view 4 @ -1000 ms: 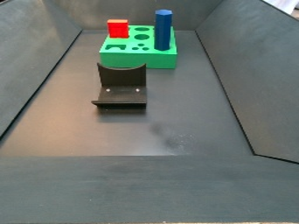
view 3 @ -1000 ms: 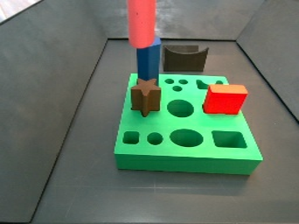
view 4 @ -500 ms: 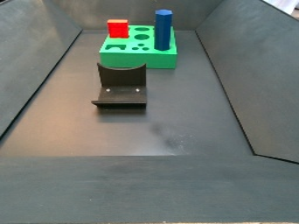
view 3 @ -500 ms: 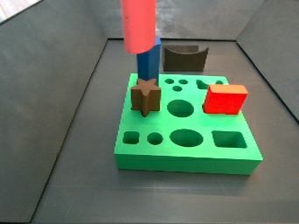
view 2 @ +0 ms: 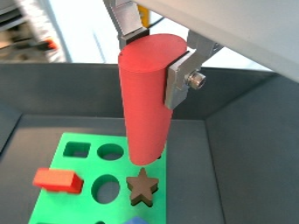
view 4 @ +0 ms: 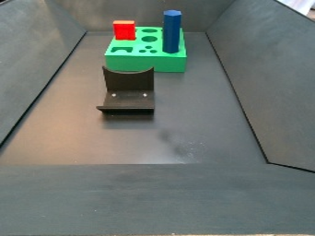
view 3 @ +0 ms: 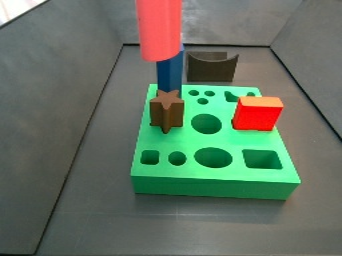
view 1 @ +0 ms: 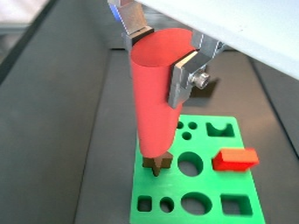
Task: Pick up the oval object. Move up. Move to above the board. Insert the oval object.
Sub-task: Insert the oval object.
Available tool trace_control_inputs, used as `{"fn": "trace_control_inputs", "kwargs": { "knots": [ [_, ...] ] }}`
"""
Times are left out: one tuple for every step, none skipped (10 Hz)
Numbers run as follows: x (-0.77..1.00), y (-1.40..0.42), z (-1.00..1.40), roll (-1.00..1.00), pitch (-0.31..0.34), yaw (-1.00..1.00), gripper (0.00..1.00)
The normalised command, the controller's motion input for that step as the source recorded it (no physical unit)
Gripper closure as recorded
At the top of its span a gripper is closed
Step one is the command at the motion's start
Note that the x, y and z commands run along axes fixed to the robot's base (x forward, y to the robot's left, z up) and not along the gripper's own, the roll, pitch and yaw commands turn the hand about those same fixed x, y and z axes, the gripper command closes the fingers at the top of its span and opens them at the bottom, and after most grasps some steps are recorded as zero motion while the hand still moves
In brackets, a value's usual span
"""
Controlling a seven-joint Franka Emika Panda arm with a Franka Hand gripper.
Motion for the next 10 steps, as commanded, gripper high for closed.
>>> {"fn": "trace_control_inputs", "kwargs": {
  "knots": [
    [0.0, 0.0, 0.0, 0.0, -0.019, -1.0, 1.0],
    [0.0, 0.0, 0.0, 0.0, -0.016, -1.0, 1.0],
    [0.0, 0.0, 0.0, 0.0, -0.017, -1.0, 1.0],
    [0.0, 0.0, 0.0, 0.0, -0.016, -1.0, 1.0],
    [0.0, 0.0, 0.0, 0.0, -0.014, -1.0, 1.0],
    [0.0, 0.0, 0.0, 0.0, -0.016, -1.0, 1.0],
    [0.0, 0.0, 0.0, 0.0, -0.016, -1.0, 1.0],
    [0.0, 0.0, 0.0, 0.0, -0.017, -1.0, 1.0],
    [0.0, 0.0, 0.0, 0.0, -0.017, -1.0, 1.0],
    [0.0, 0.0, 0.0, 0.0, -0.019, -1.0, 1.0]
  ]
}}
